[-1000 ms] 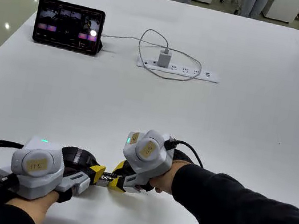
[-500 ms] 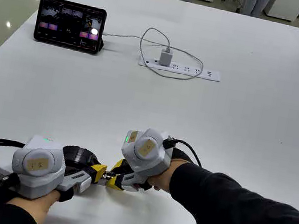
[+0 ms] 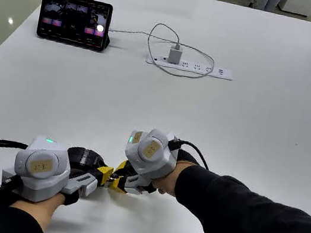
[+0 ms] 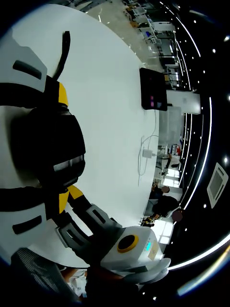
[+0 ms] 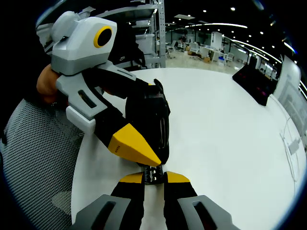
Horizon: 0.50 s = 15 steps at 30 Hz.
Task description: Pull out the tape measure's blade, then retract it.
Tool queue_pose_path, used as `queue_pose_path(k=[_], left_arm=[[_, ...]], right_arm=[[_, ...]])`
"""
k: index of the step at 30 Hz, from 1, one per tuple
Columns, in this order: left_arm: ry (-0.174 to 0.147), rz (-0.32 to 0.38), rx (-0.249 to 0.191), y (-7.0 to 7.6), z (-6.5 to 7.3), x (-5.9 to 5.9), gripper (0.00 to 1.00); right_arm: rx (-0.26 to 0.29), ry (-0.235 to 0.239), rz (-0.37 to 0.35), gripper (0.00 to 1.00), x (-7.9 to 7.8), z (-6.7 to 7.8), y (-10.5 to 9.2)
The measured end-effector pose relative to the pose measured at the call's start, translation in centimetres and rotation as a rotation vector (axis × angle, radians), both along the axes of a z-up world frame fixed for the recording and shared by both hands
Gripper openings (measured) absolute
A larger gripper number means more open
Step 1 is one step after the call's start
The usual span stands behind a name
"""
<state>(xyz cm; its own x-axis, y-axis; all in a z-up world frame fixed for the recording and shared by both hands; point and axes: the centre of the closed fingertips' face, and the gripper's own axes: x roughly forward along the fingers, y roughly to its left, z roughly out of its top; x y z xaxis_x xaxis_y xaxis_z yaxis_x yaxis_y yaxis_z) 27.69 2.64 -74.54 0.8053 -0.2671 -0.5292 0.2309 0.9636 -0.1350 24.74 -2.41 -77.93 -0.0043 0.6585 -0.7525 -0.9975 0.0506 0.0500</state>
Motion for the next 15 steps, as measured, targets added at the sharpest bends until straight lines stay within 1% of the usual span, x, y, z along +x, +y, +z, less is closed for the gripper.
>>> queue_pose_path(k=[7,15], left_arm=[[0.000,0.000,-0.002,-0.03,0.01,-0.02,0.62],[0.000,0.001,-0.003,0.01,-0.06,0.02,0.62]], right_arm=[[0.009,0.007,-0.005,0.11,0.01,-0.03,0.32],[0.012,0.000,0.012,0.11,-0.06,-0.04,0.60]])
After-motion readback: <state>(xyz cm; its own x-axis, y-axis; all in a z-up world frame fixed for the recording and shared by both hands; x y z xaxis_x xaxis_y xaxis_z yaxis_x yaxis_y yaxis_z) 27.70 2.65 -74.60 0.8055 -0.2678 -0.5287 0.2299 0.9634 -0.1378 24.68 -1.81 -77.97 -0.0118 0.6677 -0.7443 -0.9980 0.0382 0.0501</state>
